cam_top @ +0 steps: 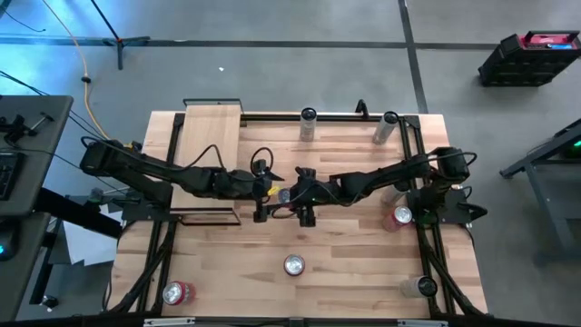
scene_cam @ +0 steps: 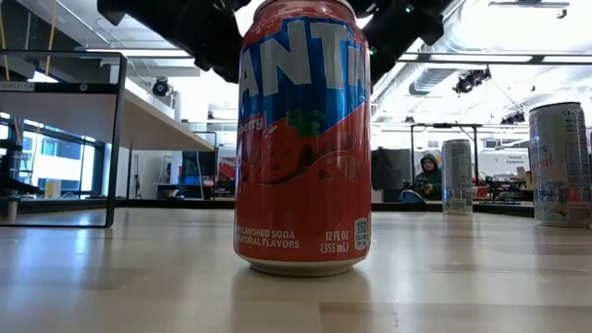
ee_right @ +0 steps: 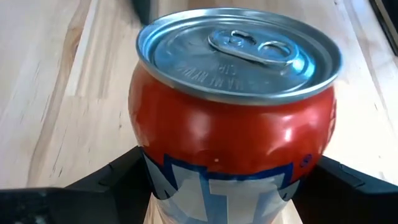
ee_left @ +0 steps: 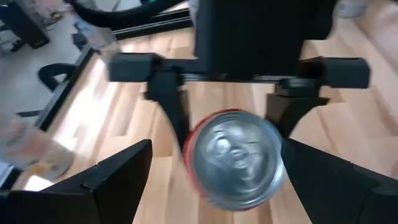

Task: Place canned beverage on shelf
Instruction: Put the top red soda can on the shelf

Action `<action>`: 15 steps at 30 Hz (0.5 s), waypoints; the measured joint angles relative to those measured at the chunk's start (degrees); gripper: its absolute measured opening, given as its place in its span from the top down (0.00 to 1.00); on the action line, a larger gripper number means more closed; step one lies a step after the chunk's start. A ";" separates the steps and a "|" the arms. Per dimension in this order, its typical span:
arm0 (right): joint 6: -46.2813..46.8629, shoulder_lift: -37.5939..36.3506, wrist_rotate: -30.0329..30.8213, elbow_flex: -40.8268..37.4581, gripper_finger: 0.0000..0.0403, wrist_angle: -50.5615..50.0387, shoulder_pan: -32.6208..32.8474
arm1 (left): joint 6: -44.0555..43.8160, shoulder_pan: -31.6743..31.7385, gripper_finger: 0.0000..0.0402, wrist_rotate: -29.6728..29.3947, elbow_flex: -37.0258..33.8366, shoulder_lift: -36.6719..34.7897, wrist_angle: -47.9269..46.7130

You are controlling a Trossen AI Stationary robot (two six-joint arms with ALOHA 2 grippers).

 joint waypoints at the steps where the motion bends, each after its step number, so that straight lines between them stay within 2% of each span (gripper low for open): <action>1: 0.16 0.00 -0.07 0.21 0.27 -0.11 -0.08 | 0.00 0.00 0.14 0.45 0.00 0.82 0.60; 8: -1.39 0.00 -1.67 2.13 0.27 -0.30 0.28 | 1.36 -0.11 0.14 -1.64 0.02 5.25 4.16; 15: -1.52 0.00 -2.59 2.19 0.27 -0.71 0.48 | 1.52 -0.09 0.14 -0.19 -0.09 5.71 5.65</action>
